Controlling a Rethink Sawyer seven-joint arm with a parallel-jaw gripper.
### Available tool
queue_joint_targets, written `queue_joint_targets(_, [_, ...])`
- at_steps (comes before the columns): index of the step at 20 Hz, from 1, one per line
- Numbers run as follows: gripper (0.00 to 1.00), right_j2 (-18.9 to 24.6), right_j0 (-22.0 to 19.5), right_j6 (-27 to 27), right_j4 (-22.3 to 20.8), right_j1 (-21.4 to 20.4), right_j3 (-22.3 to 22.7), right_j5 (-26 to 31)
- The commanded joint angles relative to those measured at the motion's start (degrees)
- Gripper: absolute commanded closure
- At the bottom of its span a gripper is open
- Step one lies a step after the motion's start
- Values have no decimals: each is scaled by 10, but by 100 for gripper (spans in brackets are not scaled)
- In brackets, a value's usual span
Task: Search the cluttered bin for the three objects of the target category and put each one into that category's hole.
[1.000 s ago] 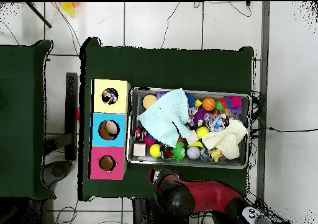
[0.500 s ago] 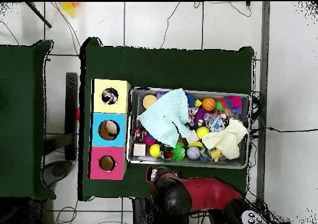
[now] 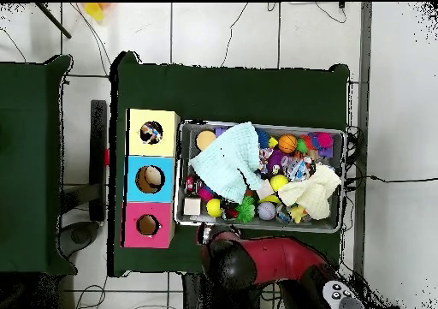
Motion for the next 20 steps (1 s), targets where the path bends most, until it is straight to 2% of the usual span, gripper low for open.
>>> queue_joint_targets(1, [0, -14, -15, -11, -39, 66, -119, 29])
queue_joint_targets(6, [0, -14, -37, -39, -46, 80, -156, 72])
queue_joint_targets(13, [0, 28, -84, -109, -44, 86, -214, 156])
queue_joint_targets(20, [0, 43, -86, -115, -43, 113, -299, 218])
